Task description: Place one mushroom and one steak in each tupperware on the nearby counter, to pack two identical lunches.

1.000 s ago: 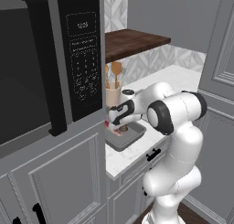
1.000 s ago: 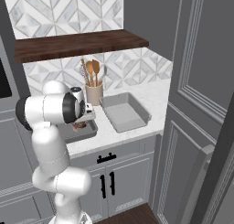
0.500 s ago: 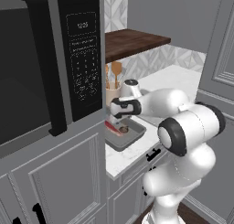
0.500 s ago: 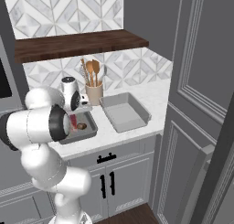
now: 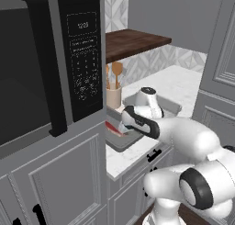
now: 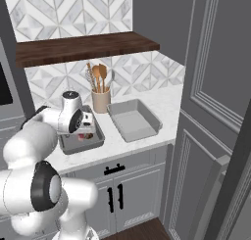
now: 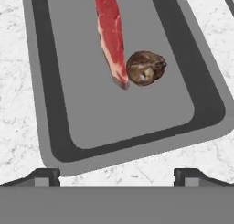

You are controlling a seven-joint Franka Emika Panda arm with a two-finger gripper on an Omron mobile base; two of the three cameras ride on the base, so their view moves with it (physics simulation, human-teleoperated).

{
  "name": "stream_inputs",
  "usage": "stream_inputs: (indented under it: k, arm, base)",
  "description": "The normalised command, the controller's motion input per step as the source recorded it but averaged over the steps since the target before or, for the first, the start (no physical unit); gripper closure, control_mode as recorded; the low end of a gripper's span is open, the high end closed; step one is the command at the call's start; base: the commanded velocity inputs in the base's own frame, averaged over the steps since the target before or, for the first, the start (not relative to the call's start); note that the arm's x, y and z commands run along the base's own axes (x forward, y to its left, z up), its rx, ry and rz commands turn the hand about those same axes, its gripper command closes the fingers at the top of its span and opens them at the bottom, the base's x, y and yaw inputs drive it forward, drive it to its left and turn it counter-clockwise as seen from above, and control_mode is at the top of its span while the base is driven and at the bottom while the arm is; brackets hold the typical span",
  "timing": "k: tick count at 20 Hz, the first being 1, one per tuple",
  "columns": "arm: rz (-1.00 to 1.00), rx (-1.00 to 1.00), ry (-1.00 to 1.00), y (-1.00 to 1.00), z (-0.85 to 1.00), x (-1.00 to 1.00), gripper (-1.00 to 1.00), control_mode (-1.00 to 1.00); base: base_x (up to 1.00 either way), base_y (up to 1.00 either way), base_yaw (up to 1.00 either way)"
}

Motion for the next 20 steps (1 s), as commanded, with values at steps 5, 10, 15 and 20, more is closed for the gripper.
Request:
stream_inputs:
  k: [5, 10, 15, 20]
  arm:
    - [-0.27, 0.06, 0.08, -0.85, 0.41, -1.0, -1.0, -1.0]
    - [-0.26, 0.01, 0.13, -0.41, 0.94, -0.99, -1.0, -1.0]
    - [-0.15, 0.0, 0.07, -0.33, 0.97, -1.0, -1.0, -1.0]
    - [-0.18, 0.0, -0.01, 0.05, 0.95, -0.95, -1.0, -1.0]
  base:
    - [0.0, 0.0, 0.0]
    - [0.0, 0.0, 0.0]
    - [0.0, 0.0, 0.0]
    - [0.0, 0.0, 0.0]
